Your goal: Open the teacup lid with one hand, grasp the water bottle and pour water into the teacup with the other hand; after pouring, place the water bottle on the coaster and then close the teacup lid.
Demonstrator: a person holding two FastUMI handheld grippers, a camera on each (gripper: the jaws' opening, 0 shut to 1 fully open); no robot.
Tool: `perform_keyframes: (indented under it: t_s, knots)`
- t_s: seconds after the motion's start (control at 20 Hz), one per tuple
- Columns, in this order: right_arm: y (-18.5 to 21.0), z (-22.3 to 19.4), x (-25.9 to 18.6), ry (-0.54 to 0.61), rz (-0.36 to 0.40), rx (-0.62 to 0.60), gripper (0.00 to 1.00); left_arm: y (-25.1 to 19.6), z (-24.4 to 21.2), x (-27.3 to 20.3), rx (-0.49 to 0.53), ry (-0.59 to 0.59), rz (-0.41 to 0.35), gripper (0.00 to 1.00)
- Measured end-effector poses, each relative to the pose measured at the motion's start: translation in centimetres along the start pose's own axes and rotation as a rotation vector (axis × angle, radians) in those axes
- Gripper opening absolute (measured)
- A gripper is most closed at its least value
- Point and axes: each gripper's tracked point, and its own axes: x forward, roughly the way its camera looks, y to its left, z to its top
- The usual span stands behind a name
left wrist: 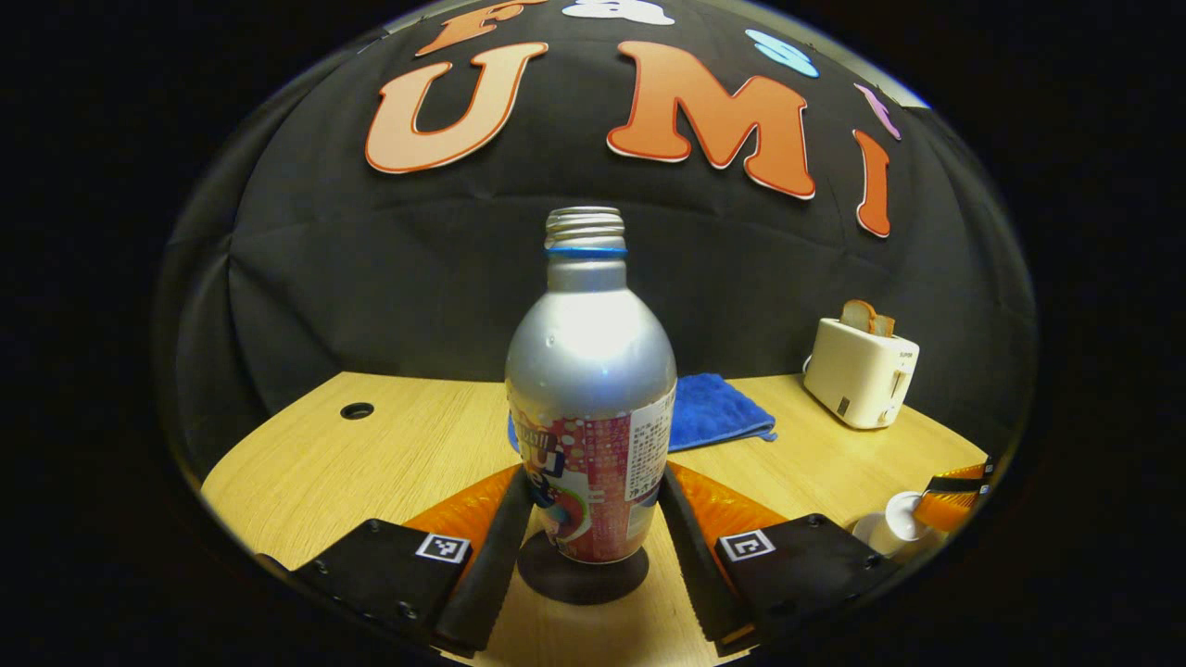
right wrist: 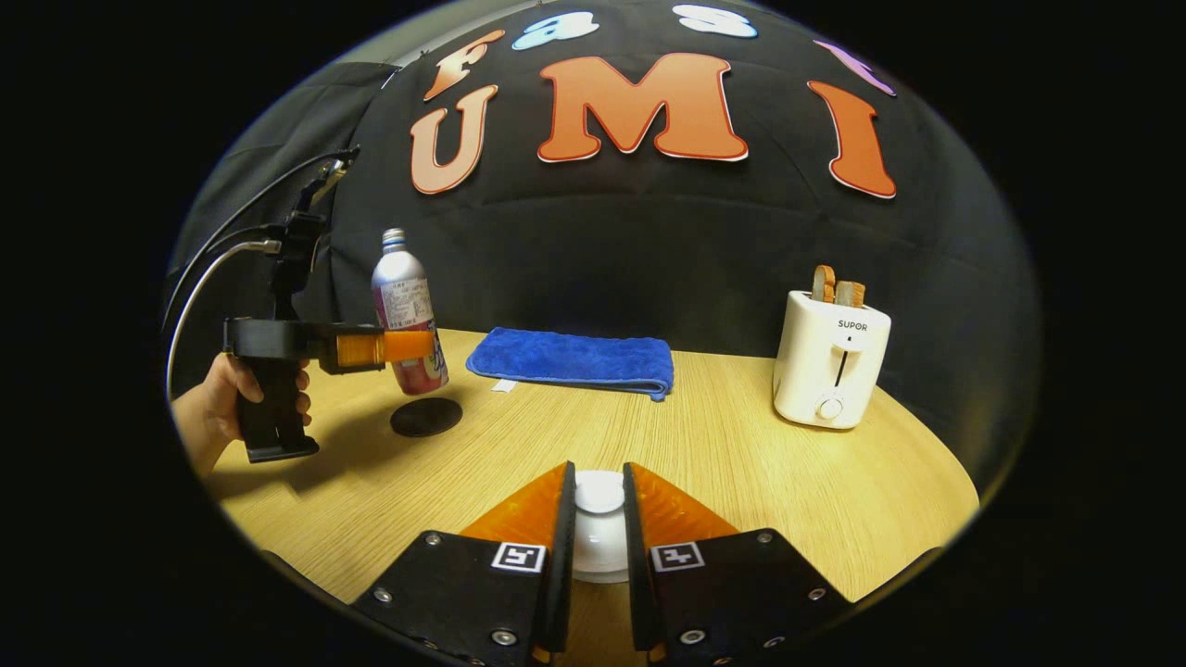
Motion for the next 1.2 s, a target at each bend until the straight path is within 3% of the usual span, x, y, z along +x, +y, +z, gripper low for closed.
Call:
perform_keyframes:
  t_s: [0.2, 0.25, 0.3, 0.75, 0.9, 1.2]
  knots:
    - [0.2, 1.8, -0.8, -0.064, 0.010, 0.005, 0.33, 0.6, -1.3, -0.1, 0.006, 0.048, 0.006, 0.83]
    - [0.5, 1.9, -0.7, -0.071, 0.021, 0.012, 0.29, 0.7, -1.7, 0.2, 0.004, 0.055, 0.011, 0.83]
    - [0.6, 1.8, -0.7, -0.070, 0.028, 0.014, 0.35, 0.5, -2.0, 0.3, 0.003, 0.069, 0.007, 0.83]
    - [1.2, 2.6, -1.8, -0.094, 0.035, -0.001, 0.51, 0.3, -4.4, -0.1, 0.009, 0.134, -0.011, 0.87]
    - [1.1, 4.0, -2.5, -0.137, 0.028, 0.000, 0.60, 0.4, -4.0, -0.5, 0.017, 0.126, 0.000, 0.96]
    - [0.8, 7.4, -5.2, -0.240, -0.004, 0.010, 0.72, 0.4, -3.0, -5.3, 0.054, 0.080, 0.018, 0.98]
